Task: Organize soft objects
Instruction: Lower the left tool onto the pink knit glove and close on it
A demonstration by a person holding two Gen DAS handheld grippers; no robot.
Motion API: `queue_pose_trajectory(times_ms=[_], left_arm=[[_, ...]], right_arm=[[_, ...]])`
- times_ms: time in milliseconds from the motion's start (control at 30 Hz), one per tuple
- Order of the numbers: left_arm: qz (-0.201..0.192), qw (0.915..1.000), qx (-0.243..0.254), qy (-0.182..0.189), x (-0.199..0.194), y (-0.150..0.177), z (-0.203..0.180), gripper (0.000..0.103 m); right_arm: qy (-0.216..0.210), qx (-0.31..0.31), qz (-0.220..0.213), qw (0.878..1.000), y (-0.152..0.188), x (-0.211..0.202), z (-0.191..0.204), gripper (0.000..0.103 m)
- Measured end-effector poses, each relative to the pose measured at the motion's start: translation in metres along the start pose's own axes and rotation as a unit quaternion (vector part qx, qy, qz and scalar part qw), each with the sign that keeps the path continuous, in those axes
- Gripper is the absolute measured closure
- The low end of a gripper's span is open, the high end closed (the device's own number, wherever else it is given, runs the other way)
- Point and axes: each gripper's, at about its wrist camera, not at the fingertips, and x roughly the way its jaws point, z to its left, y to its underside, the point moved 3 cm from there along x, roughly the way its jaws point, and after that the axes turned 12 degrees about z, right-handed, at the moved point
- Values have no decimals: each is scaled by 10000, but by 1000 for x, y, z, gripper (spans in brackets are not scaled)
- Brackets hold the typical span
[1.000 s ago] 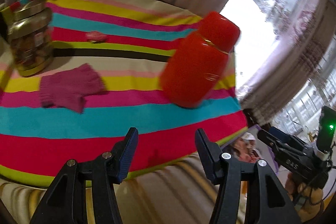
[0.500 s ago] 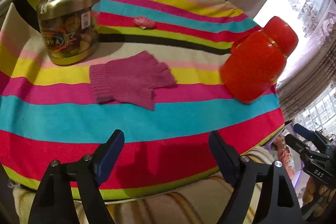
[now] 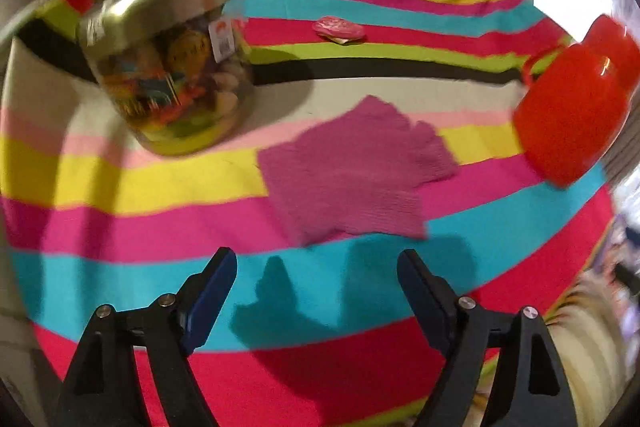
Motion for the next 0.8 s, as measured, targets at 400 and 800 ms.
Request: queue_pose_trajectory(times_ms=[400,800], left_arm=[[198,9823,1859,-63,28,-32,-15,20],[268,9788,2008,291,50,-60,-10,17]], right_arm=[[-181,-508,-67,9985,-46,18,39,28],[-252,-478,-326,9980,-141,45,55,24]])
